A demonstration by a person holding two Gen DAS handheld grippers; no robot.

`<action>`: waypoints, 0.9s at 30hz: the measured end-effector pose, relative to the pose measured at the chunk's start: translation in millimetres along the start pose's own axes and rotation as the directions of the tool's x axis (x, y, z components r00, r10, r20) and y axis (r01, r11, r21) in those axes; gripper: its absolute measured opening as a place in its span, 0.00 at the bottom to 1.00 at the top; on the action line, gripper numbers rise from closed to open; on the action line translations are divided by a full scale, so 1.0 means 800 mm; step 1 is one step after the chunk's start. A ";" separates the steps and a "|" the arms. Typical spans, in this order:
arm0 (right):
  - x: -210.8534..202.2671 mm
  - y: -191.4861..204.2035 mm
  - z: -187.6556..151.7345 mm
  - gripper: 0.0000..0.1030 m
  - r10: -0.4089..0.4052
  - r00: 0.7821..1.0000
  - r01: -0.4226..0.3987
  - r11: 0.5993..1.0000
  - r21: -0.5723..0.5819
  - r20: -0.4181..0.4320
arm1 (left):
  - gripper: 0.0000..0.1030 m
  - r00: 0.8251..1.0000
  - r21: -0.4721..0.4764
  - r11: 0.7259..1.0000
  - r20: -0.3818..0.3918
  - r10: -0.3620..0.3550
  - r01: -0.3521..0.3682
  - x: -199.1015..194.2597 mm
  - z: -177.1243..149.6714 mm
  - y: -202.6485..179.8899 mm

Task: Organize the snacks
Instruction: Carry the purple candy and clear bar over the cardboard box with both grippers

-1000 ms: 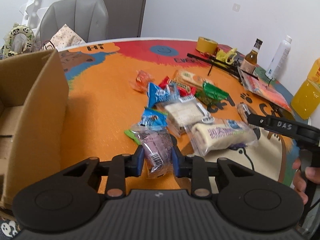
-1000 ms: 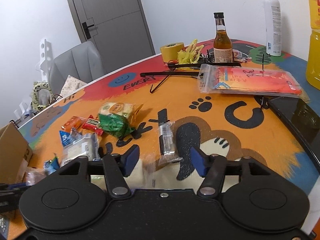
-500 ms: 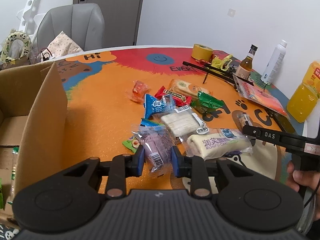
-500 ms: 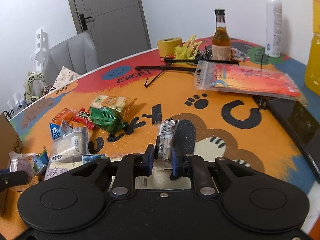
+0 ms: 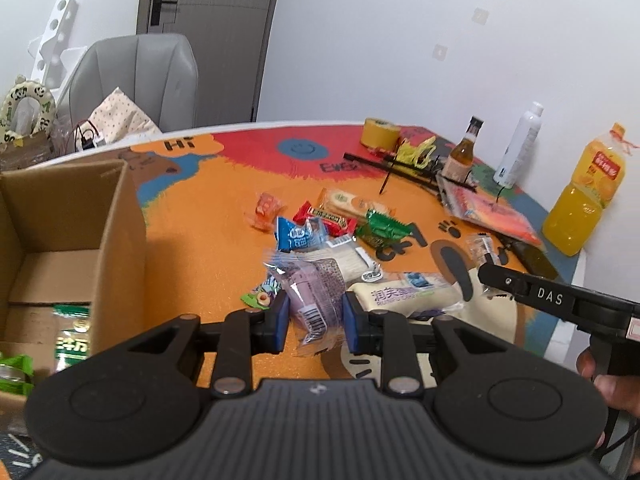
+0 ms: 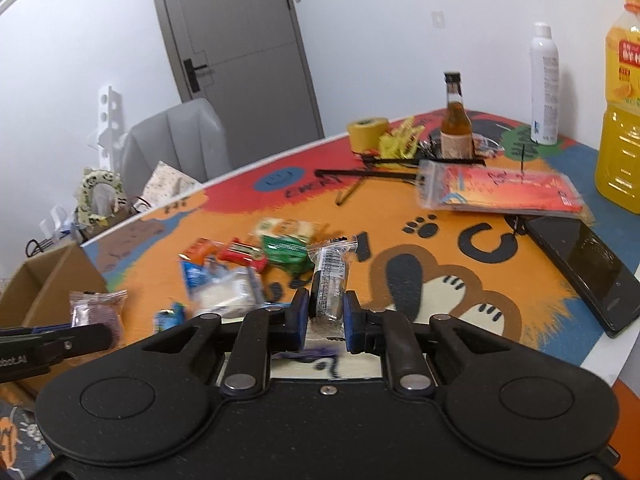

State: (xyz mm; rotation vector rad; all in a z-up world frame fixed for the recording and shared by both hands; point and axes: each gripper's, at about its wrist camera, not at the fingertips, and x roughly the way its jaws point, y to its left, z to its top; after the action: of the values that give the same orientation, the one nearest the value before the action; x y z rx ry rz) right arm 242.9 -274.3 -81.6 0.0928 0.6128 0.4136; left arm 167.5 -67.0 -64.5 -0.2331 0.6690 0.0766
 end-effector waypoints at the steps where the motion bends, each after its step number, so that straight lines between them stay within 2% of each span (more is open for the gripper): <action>1: -0.004 0.005 0.000 0.16 0.004 1.000 -0.004 1.000 -0.001 0.003 | 0.26 1.000 0.001 1.000 0.005 0.000 0.000 -0.005 0.000 0.000; 15: -0.050 0.066 -0.009 0.16 0.047 0.998 -0.046 0.998 -0.032 0.034 | 0.26 0.997 -0.007 1.000 0.068 0.029 -0.029 -0.075 0.004 0.040; 27: -0.061 0.122 -0.008 0.16 0.126 0.991 -0.121 0.989 -0.081 0.054 | 0.26 0.991 -0.019 0.996 0.109 0.084 -0.082 -0.115 0.007 0.083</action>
State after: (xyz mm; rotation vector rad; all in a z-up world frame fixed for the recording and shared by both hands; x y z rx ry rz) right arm 169.1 -204.8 -40.9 0.0692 0.5339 0.5523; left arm 89.0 -0.4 -15.5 -0.2136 0.5691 0.1730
